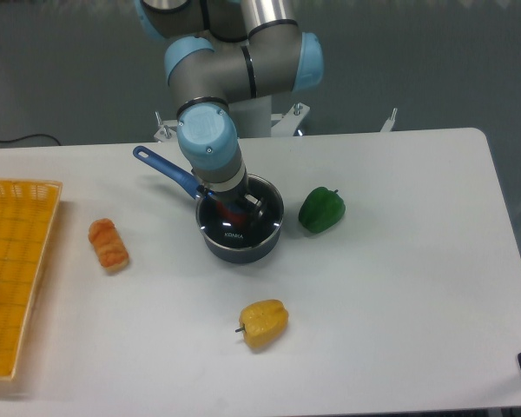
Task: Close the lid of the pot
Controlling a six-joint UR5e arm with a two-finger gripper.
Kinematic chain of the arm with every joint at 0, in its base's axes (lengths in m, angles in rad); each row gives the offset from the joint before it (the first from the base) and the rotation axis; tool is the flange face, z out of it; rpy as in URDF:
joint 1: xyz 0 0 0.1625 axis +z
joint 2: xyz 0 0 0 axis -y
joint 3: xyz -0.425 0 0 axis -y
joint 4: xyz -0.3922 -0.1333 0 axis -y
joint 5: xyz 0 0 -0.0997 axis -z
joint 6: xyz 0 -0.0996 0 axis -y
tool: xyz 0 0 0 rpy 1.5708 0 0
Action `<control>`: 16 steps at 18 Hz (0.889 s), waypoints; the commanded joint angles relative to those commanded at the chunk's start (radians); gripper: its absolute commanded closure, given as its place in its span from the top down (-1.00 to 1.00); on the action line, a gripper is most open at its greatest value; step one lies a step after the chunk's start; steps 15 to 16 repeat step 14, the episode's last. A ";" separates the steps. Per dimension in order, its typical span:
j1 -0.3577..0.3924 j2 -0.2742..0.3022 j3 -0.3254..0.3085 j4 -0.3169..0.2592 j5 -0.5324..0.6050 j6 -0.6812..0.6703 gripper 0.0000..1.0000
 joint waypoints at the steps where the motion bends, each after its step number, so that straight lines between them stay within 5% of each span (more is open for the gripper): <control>1: 0.002 0.000 0.003 0.000 0.000 0.000 0.81; 2: 0.005 0.002 0.008 0.000 0.000 0.000 0.99; 10: 0.072 0.003 0.135 0.000 -0.012 0.012 1.00; 16: 0.120 0.002 0.147 0.023 -0.011 0.025 1.00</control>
